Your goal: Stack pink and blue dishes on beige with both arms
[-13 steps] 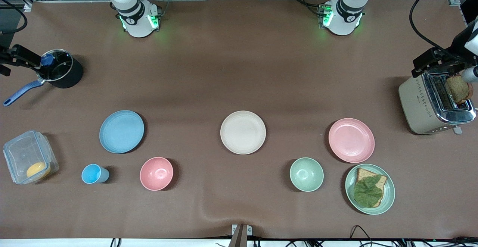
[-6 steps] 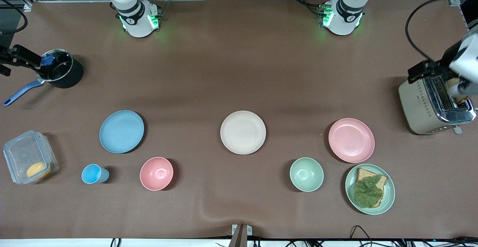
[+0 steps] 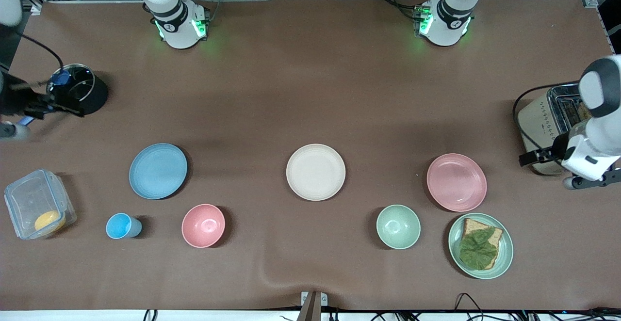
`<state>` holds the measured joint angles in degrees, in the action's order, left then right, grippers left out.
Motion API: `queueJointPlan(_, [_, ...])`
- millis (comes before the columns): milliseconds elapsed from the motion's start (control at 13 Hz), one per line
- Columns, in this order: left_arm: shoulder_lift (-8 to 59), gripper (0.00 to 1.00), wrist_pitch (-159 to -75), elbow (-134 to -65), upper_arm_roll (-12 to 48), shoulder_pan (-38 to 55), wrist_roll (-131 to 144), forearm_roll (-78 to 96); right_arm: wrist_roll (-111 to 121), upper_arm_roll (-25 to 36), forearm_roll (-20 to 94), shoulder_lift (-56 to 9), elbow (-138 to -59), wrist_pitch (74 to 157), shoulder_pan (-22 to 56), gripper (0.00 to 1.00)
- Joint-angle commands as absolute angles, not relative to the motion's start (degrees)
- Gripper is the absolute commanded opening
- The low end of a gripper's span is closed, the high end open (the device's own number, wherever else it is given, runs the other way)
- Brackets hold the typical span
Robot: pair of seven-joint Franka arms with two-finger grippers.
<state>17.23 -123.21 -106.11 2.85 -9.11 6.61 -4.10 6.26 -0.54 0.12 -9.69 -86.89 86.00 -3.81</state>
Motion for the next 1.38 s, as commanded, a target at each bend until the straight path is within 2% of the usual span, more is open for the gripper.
queueJointPlan(0, [16.85, 1.0, -132.88, -114.96, 3.25, -9.23, 7.21, -4.48, 6.77, -0.35, 3.06, -12.64, -85.34, 85.25, -4.21, 1.0])
queueJointPlan(154, [19.68, 1.0, -134.64, -114.96, 3.43, -11.5, 7.21, -4.48, 6.94, -0.18, 5.01, -14.06, -85.34, 85.52, -5.36, 1.0])
queueJointPlan(462, [22.4, 1.0, -136.65, -114.7, 3.78, -10.37, 7.21, -4.31, 6.77, -0.09, 3.96, -19.41, -85.6, 86.74, -5.98, 1.0])
queueJointPlan(615, [25.04, 1.0, -140.17, -114.78, 5.09, -10.46, 7.29, -4.04, 5.54, -0.09, -0.33, -23.53, -86.74, 91.47, -5.1, 1.0])
queueJointPlan(846, [27.24, 1.0, -143.16, -114.7, 5.27, -10.37, 7.29, -2.99, 6.06, -0.26, 0.0, -30.3, -90.6, 102.79, -6.33, 1.0])
queueJointPlan(1000, [28.47, 1.0, -144.58, -114.7, 5.27, -10.37, 7.21, -2.99, 6.15, -0.26, 0.09, -32.34, -92.45, 104.85, -7.72, 1.0])
queueJointPlan(1308, [29.44, 0.88, -145.02, -114.0, 5.36, -10.46, 7.21, -2.99, 6.06, -0.26, 0.88, -34.89, -94.66, 110.65, -9.31, 1.0])
